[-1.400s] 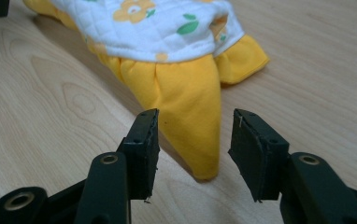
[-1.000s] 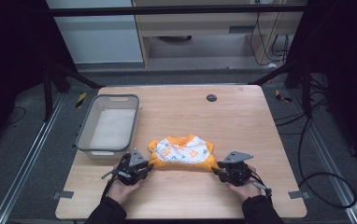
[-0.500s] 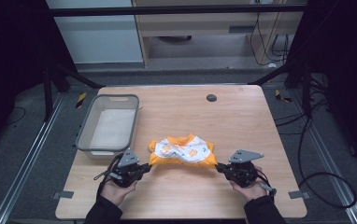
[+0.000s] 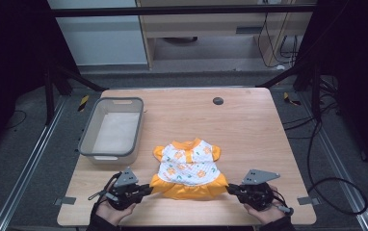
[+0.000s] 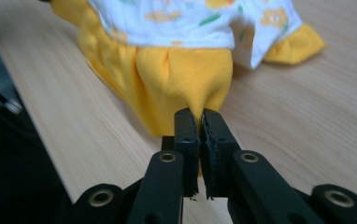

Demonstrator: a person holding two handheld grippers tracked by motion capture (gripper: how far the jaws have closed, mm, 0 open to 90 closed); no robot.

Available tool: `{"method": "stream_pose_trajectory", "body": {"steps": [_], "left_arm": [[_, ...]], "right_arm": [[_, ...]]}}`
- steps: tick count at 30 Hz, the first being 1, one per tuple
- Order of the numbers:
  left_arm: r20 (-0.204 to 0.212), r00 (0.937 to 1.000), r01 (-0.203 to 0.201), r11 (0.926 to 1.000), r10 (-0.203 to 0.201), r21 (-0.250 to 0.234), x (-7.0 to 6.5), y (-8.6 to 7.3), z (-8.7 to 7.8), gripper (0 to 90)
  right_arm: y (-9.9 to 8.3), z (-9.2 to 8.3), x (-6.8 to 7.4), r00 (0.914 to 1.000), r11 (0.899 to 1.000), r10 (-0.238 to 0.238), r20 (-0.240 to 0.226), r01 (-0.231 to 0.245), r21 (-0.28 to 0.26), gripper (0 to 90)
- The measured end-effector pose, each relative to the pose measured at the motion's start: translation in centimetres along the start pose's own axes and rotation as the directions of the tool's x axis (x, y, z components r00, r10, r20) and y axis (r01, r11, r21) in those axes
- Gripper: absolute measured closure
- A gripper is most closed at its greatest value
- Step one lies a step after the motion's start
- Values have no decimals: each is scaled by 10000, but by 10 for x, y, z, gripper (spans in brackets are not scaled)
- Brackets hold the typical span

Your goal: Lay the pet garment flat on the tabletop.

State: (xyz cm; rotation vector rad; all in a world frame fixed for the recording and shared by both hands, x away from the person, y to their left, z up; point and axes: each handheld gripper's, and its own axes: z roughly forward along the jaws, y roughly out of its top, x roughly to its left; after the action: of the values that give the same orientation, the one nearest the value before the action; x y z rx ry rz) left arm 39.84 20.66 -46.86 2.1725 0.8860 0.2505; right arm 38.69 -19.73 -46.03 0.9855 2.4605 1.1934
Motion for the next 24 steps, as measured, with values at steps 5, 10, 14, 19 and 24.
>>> {"method": "stream_pose_trajectory", "body": {"steps": [5,10,14,19,24], "left_arm": [[-261,9996,-63,9989,52,-456,2,-1,-2,516],[-376,9991,157,9908,-210,-1341,5,2,-19,362],[-623,9976,181,9782,-316,-2070,11,19,-32,351],[-1398,9901,-178,9764,-127,-2151,23,51,-30,373],[-1818,9833,-368,9811,16,-1901,35,79,-4,395]], "right_arm": [[-4,8,-4,9987,9999,-110,493,104,120,722],[2,-3,-7,9982,9971,-47,596,93,-758,642],[15,-9,-13,9958,9917,32,915,86,-1280,580],[37,-6,-26,9937,9840,173,1106,27,-1780,566],[59,13,-44,9905,9804,572,1251,-321,-1944,520]]}}
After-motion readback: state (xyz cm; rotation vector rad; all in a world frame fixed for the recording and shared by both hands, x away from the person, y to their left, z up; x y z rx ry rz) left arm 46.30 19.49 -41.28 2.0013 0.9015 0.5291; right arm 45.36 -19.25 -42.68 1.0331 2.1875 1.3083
